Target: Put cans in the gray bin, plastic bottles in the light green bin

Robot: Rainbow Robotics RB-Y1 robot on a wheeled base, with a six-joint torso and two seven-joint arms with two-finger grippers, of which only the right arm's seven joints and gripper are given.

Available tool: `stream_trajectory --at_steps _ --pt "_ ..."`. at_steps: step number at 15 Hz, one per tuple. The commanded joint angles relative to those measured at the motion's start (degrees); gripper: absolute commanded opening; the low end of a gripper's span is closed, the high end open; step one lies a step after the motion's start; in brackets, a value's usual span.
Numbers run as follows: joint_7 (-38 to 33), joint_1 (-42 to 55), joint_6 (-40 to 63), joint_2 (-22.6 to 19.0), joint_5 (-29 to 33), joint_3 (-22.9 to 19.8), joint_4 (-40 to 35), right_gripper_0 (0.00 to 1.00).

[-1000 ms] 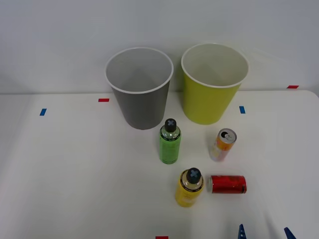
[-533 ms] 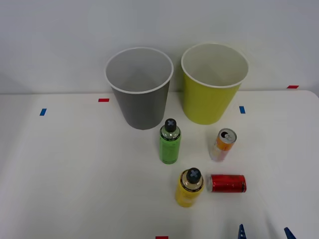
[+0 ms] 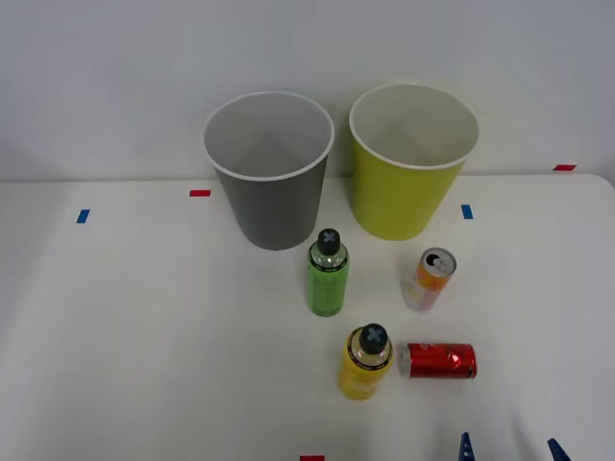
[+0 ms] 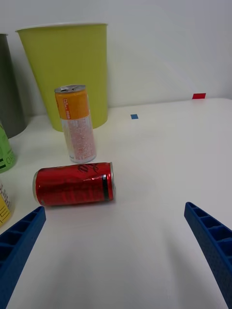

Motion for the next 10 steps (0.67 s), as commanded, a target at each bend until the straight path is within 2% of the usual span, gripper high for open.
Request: stream_trajectory --at_steps 1,10 --pt "0.0 0.0 0.0 0.0 0.0 0.0 0.0 1.0" --pt "0.0 0.0 0.0 0.0 0.0 0.0 0.0 1.0"
